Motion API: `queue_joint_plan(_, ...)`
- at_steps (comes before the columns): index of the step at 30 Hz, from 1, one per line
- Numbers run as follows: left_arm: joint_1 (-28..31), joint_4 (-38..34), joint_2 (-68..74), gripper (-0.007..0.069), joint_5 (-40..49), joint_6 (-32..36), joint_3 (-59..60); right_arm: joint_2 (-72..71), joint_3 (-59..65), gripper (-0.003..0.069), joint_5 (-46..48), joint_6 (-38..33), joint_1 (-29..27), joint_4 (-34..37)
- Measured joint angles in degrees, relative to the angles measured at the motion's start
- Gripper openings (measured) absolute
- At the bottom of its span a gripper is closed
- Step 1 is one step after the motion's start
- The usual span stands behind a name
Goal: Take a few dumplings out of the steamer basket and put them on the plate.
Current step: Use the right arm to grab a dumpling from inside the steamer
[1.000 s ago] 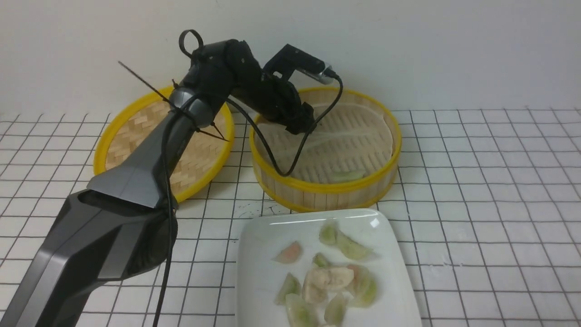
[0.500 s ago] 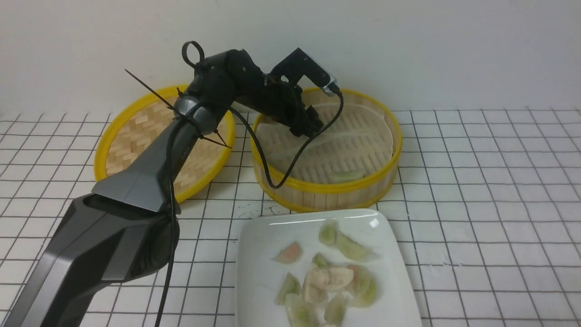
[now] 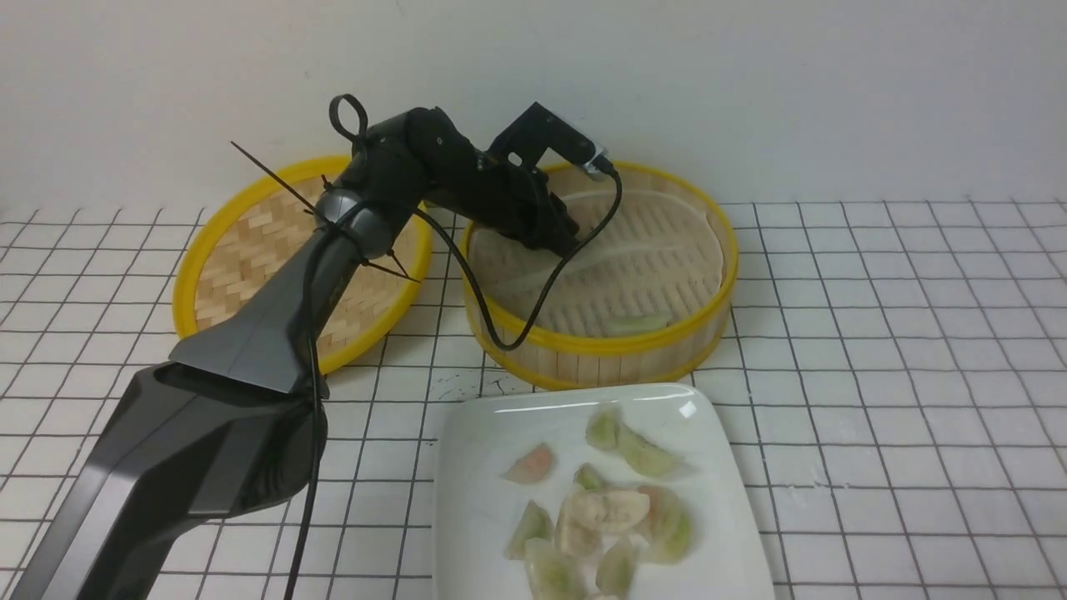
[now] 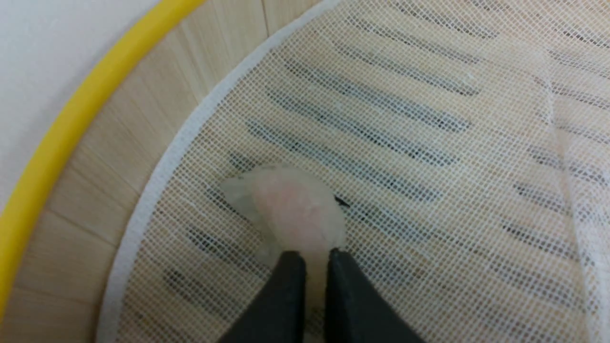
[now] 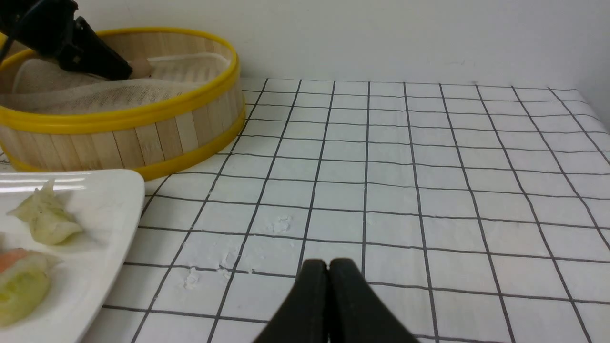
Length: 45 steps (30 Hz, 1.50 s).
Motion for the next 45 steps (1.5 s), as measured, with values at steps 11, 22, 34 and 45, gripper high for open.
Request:
queue_joint_plan(11, 1.4, 0.0, -1.7, -0.0006, 6.9, -1.1, -6.3, 0.0, 0.0, -0.0015, 0.0, 0.0, 0.0, 0.0)
queue_joint_plan(22, 2.0, 0.0, -2.8, -0.0006, 15.2, -2.1, -7.4, 0.0, 0.0, -0.0015, 0.0, 0.0, 0.0, 0.0)
queue_joint_plan(34, 1.6, -5.2, 2.6, 0.0261, 7.0, 12.1, -7.4, 0.0, 0.0, -0.0015, 0.0, 0.0, 0.0, 0.0)
queue_joint_plan(45, 1.6, -9.3, 5.3, 0.0428, 1.8, 19.9, -7.4, 0.0, 0.0, -0.0015, 0.0, 0.0, 0.0, 0.0)
